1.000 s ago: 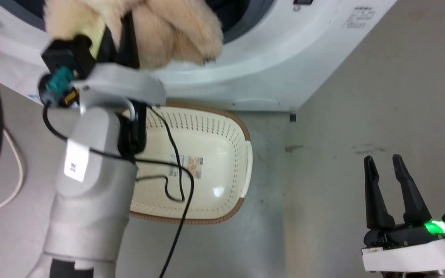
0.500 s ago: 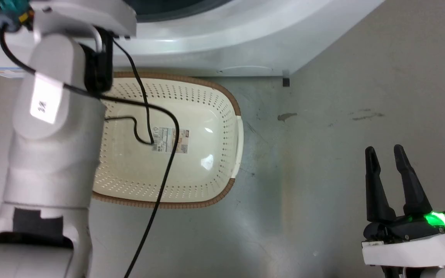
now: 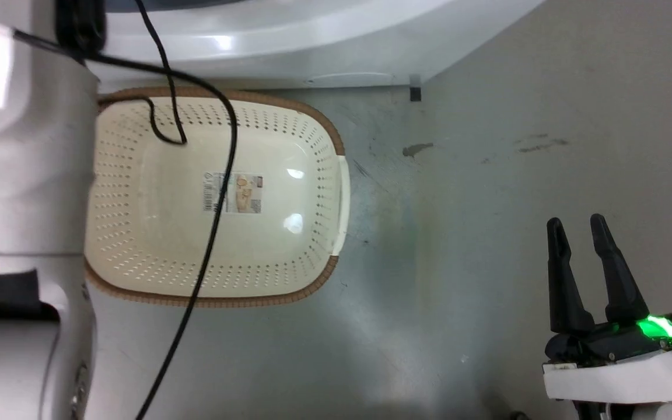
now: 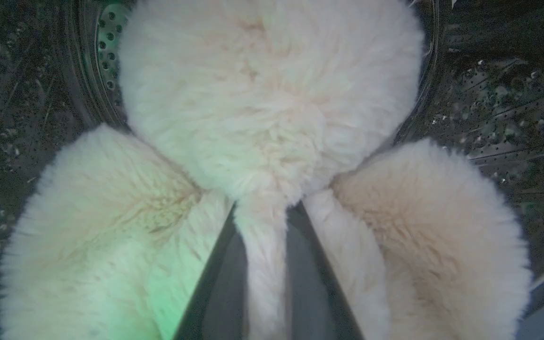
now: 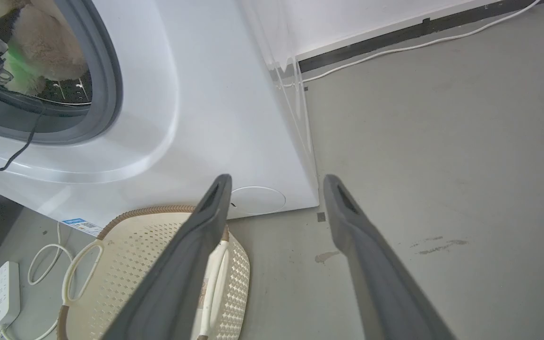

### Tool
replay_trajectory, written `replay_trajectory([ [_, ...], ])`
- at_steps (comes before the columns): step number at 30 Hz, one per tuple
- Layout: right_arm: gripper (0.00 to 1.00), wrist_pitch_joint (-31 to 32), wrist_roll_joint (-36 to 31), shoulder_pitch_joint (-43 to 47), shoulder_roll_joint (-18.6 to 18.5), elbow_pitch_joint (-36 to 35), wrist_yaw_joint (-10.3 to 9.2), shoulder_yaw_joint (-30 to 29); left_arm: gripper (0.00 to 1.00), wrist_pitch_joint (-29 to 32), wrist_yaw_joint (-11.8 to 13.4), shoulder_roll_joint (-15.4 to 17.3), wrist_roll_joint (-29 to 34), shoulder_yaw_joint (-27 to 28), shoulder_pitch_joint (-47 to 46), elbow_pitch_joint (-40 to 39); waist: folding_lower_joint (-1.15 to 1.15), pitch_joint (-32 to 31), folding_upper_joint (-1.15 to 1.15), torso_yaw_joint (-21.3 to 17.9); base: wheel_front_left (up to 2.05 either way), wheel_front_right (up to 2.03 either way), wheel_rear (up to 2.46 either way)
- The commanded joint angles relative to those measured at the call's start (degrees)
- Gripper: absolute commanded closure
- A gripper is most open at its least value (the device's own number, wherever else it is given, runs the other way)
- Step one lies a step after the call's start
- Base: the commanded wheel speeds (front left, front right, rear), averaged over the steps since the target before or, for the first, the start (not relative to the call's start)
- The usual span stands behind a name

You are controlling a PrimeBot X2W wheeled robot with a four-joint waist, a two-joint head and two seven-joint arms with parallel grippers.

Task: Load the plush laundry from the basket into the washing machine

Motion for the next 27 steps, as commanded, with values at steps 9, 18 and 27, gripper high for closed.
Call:
replay_trajectory([
  [9, 0.0, -0.5, 0.69, -1.19, -0.11, -1.37, 0.05, 0.21, 1.0, -0.36, -0.39, 2.17, 1.35, -0.75, -7.4, 2.3, 0.0, 3.82, 0.0, -2.68, 0.0, 0.0, 0.0],
  [18, 0.0, -0.5, 1.95, -0.46, -0.11, -1.72, 0.05, 1.29, 1.0, -0.33, -0.7, 3.67, 2.13, -1.75, -12.89, 6.63, 0.0, 5.93, 0.0, -4.7, 0.0, 0.0, 0.0],
  [27, 0.0, -0.5, 2.53, -0.06, -0.11, -2.35, 0.05, 2.04, 1.0, -0.2, -0.86, 5.54, 2.59, -2.38, -18.89, 10.52, 0.0, 7.67, 0.0, -7.65, 0.0, 0.0, 0.0],
])
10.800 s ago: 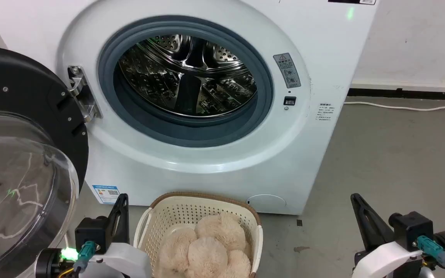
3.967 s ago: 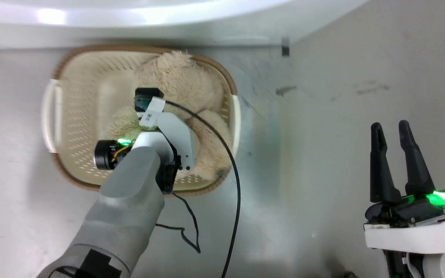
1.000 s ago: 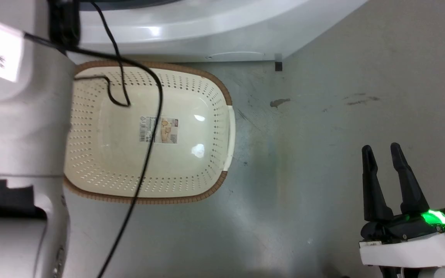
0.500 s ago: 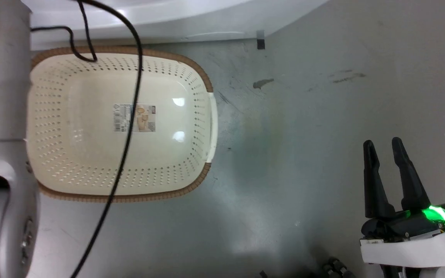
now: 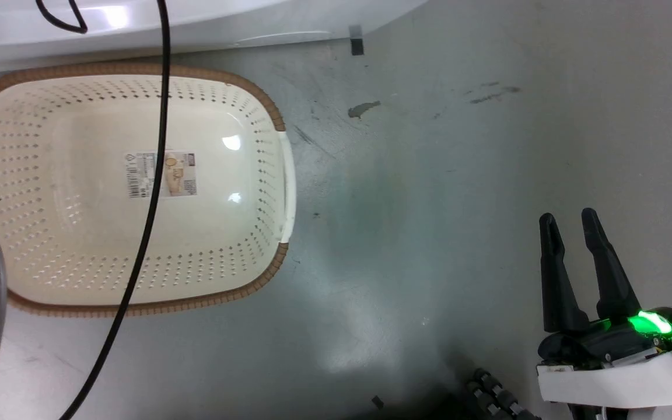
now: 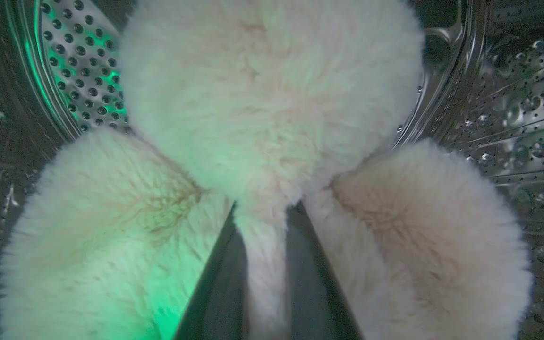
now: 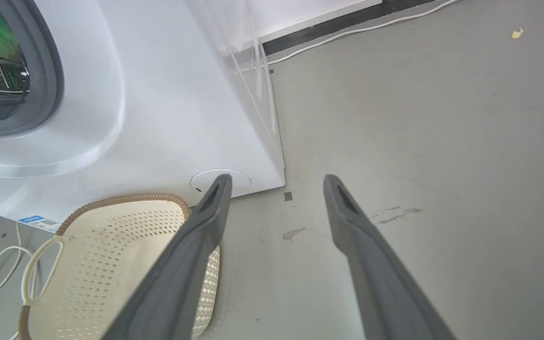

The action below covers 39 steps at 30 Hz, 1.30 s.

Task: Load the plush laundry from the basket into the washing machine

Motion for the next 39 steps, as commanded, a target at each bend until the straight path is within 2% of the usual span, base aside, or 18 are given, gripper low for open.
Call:
replay_trajectory([
  [1, 0.0, -0.25, 0.43, 0.17, -0.11, -0.49, 0.05, 0.06, 1.0, -0.24, -0.25, 0.28, 0.34, -0.34, -1.47, 0.54, 0.0, 0.41, 0.0, -0.62, 0.0, 0.0, 0.0],
  [5, 0.0, -0.25, 0.67, 0.35, -0.11, -0.92, 0.05, -0.02, 1.0, -0.03, -0.38, 0.5, 0.53, -0.91, -3.63, 2.35, 0.0, 1.44, 0.0, -1.32, 0.0, 0.0, 0.0],
  [6, 0.0, -0.25, 0.76, 0.41, -0.11, -0.94, 0.05, -0.17, 0.94, -0.04, -0.36, 0.41, 0.53, -1.05, -4.05, 2.9, 0.0, 1.56, 0.0, -1.31, 0.0, 0.0, 0.0],
  [7, 0.0, -0.25, 0.81, 0.49, -0.11, -0.93, 0.05, -0.28, 0.65, -0.04, -0.32, 0.28, 0.45, -1.11, -4.45, 3.43, 0.0, 1.66, 0.0, -1.28, 0.0, 0.0, 0.0],
  [8, 0.0, -0.25, 0.82, 0.58, -0.11, -0.94, 0.05, -0.34, 0.0, 0.11, -0.34, 0.15, 0.41, -1.25, -4.83, 4.07, 0.0, 1.73, 0.0, -1.22, 0.0, 0.0, 0.0],
  [21, 0.0, -0.25, -0.22, -0.11, -0.11, -1.12, 0.05, -1.27, 0.0, -0.2, -0.89, -1.93, -0.99, -2.0, -5.99, 8.82, 0.0, 1.16, 0.0, 0.93, 0.0, 0.0, 0.0],
  [26, 0.0, -0.25, -1.25, -0.78, -0.11, -1.4, 0.05, -2.32, 0.0, -0.34, -1.49, -4.48, -2.36, -2.01, -4.38, 9.55, 0.0, 0.28, 0.0, 3.55, 0.0, 0.0, 0.0],
  [39, 0.0, -0.25, -3.81, -2.84, -0.11, 0.37, 0.05, -3.85, 0.0, -0.41, -1.83, -10.0, -4.67, -1.34, 8.51, 4.93, 0.0, -5.0, 0.0, 8.72, 0.0, 0.0, 0.0],
])
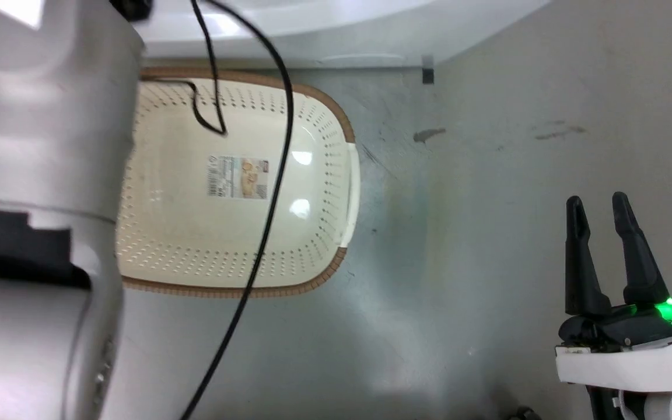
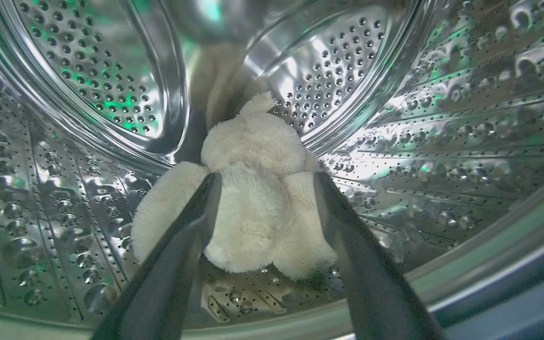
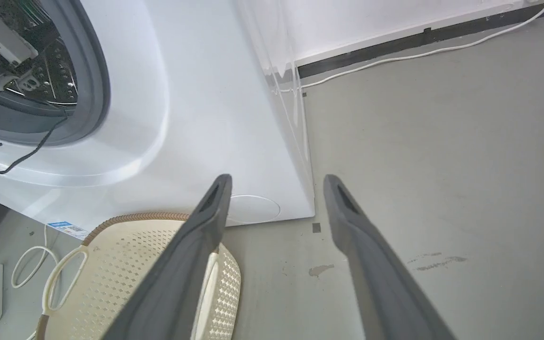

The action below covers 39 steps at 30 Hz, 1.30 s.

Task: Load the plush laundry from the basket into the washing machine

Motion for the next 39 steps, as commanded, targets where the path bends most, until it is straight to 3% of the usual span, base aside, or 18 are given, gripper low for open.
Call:
replay_trajectory([
  [1, 0.0, -0.25, -0.5, -0.8, -0.11, 0.25, 0.05, -0.07, 0.0, -0.31, 0.12, -0.47, -0.29, 0.27, 1.82, -0.73, 0.0, -1.32, 0.0, 0.96, 0.0, 0.0, 0.0],
  [20, 0.0, 0.26, -1.46, 0.44, -0.11, 5.18, 0.05, -1.35, 0.0, -0.31, -0.65, -4.58, -4.09, 0.15, 23.02, -7.3, 0.0, -15.56, 0.0, 4.87, 0.0, 0.0, 0.0],
  [29, 0.0, 1.14, -1.23, 2.96, -0.11, 7.17, 0.05, -1.33, 0.0, -0.31, -1.22, -4.83, -7.07, -4.71, 33.03, -8.9, 0.0, -24.24, 0.0, 6.4, 0.0, 0.0, 0.0],
  [39, 0.0, 1.84, -0.64, 6.42, -0.11, 9.25, 0.05, -1.43, 0.0, -0.31, 0.52, -4.73, -7.99, -7.96, 41.93, -9.77, 0.0, -33.12, 0.0, 7.78, 0.0, 0.0, 0.0],
])
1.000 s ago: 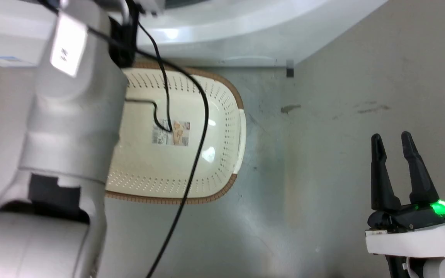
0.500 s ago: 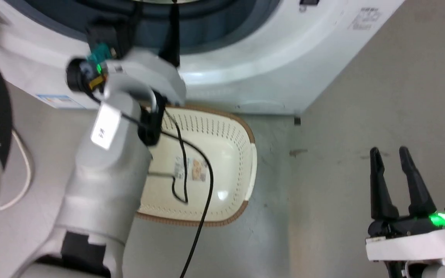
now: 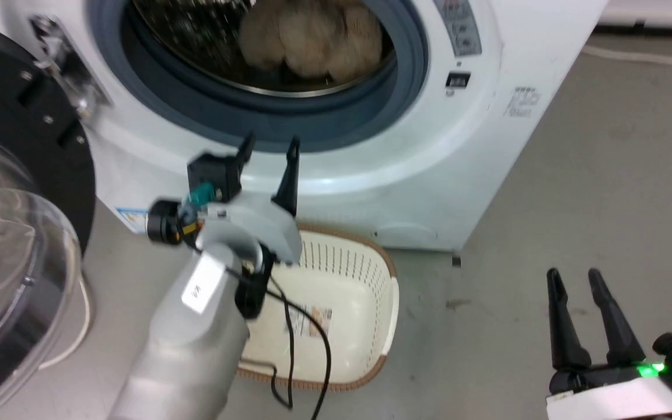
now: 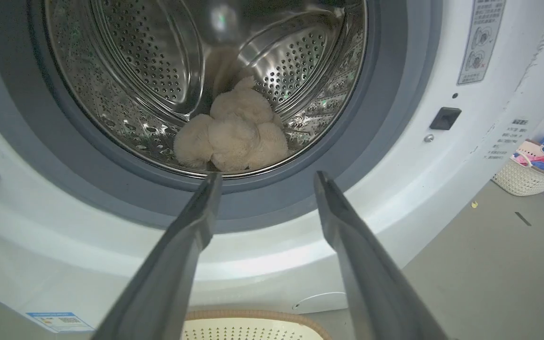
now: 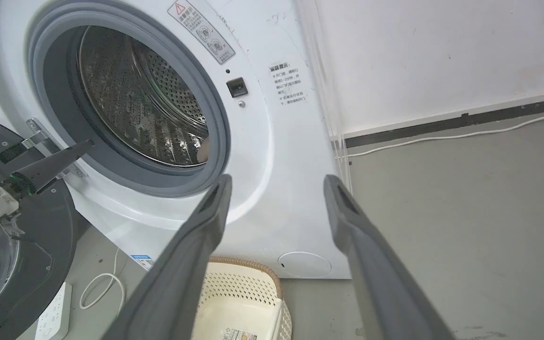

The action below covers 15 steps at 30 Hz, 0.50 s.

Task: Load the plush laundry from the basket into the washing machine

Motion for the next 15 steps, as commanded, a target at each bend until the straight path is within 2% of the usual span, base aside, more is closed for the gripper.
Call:
replay_trajectory([
  [1, 0.0, 0.22, 0.23, 1.02, -0.11, 0.49, 0.05, 0.12, 0.0, -0.31, 0.46, 0.33, 0.04, -0.21, 2.32, -0.54, 0.01, -3.76, 0.0, 0.59, 0.0, 0.0, 0.0],
  [12, 0.0, 0.57, 0.65, 4.46, -0.11, 2.28, 0.05, 0.59, 0.0, 0.86, 2.36, 2.54, -2.33, 1.02, 14.72, -7.51, 0.01, -11.67, 0.0, 1.06, 0.0, 0.0, 0.0],
  [15, 0.0, 0.74, -0.23, 5.64, -0.11, 2.87, 0.05, 1.2, 0.0, 2.13, 3.33, 4.19, -3.18, 1.36, 21.06, -13.17, 0.01, -14.26, 0.0, 0.99, 0.0, 0.0, 0.0],
])
